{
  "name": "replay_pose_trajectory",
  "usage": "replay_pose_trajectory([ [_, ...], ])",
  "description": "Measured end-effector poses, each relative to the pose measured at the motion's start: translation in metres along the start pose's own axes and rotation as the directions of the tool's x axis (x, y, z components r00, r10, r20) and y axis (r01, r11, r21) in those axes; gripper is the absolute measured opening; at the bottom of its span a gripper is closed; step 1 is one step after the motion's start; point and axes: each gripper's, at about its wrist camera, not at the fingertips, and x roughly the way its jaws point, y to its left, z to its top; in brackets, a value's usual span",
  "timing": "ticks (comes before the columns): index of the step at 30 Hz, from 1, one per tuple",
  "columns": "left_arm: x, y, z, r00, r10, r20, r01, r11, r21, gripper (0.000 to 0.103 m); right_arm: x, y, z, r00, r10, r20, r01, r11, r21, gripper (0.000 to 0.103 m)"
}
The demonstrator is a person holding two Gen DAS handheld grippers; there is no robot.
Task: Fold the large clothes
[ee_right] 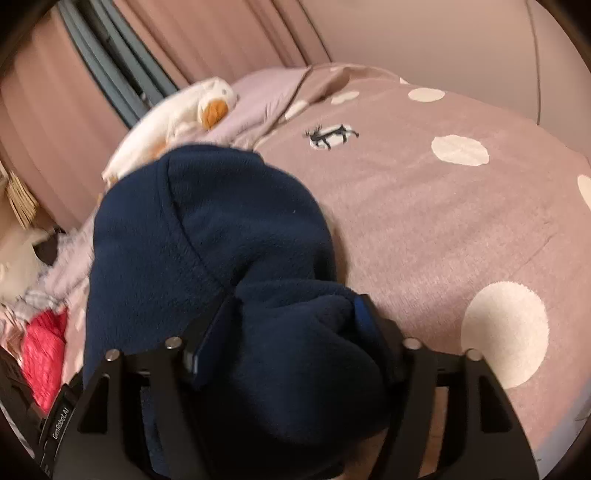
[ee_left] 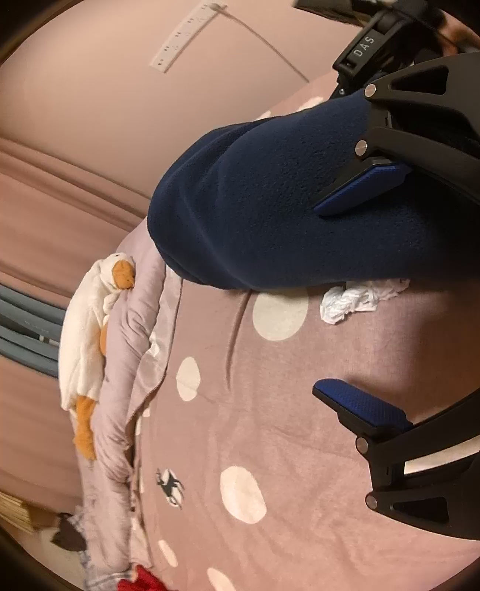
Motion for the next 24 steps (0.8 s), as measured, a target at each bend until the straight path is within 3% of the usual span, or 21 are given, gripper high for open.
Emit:
replay_pose_trajectory([
  [1,-0.001,0.003,0.001,1.0,0.002,-0.003,-0.002,1.0,-0.018,0.09,-0.008,-0.003,-0.006,1.0,-0.015,0.005,0.015,0.999,0.032,0.103],
  [2,-0.002,0.011,0.004,1.0,0.005,-0.009,-0.006,0.998,-0.064,0.09,-0.007,-0.009,-0.005,1.0,-0.016,-0.005,0.017,0.997,0.073,0.103],
  [6,0.0,0.034,0.01,0.997,-0.054,-0.062,0.04,0.98,-0.197,0.09,-0.003,-0.036,-0.008,0.979,0.191,-0.065,-0.159,0.929,0.335,0.102],
  [10,0.001,0.052,0.013,0.986,-0.15,-0.072,0.121,0.943,-0.309,0.102,-0.008,-0.047,-0.009,0.974,0.223,-0.033,-0.191,0.894,0.406,0.103],
  [12,0.006,0.055,0.011,0.974,-0.21,-0.089,0.168,0.925,-0.341,0.102,-0.007,-0.05,-0.009,0.963,0.266,-0.032,-0.228,0.877,0.423,0.103],
  [16,0.027,0.047,0.005,0.918,-0.341,-0.201,0.254,0.897,-0.361,0.102,0.002,-0.057,-0.015,0.917,0.391,-0.078,-0.304,0.811,0.499,0.102],
  [17,0.036,0.044,0.001,0.894,-0.384,-0.231,0.278,0.88,-0.384,0.102,0.002,-0.056,-0.016,0.914,0.395,-0.09,-0.302,0.812,0.499,0.103],
  [19,0.044,0.049,-0.004,0.858,-0.466,-0.215,0.334,0.826,-0.454,0.102,-0.002,-0.051,-0.019,0.921,0.38,-0.082,-0.295,0.821,0.489,0.103],
  [21,0.05,0.053,-0.006,0.826,-0.519,-0.22,0.365,0.79,-0.493,0.102,0.002,-0.038,-0.021,0.912,0.392,-0.124,-0.3,0.841,0.45,0.103],
  [23,0.052,0.051,-0.006,0.806,-0.542,-0.238,0.385,0.786,-0.485,0.102,0.015,-0.023,-0.024,0.869,0.452,-0.204,-0.339,0.842,0.42,0.103],
  [24,0.051,0.05,-0.006,0.796,-0.555,-0.24,0.398,0.78,-0.483,0.102,0.023,-0.011,-0.028,0.814,0.523,-0.254,-0.391,0.816,0.426,0.103],
])
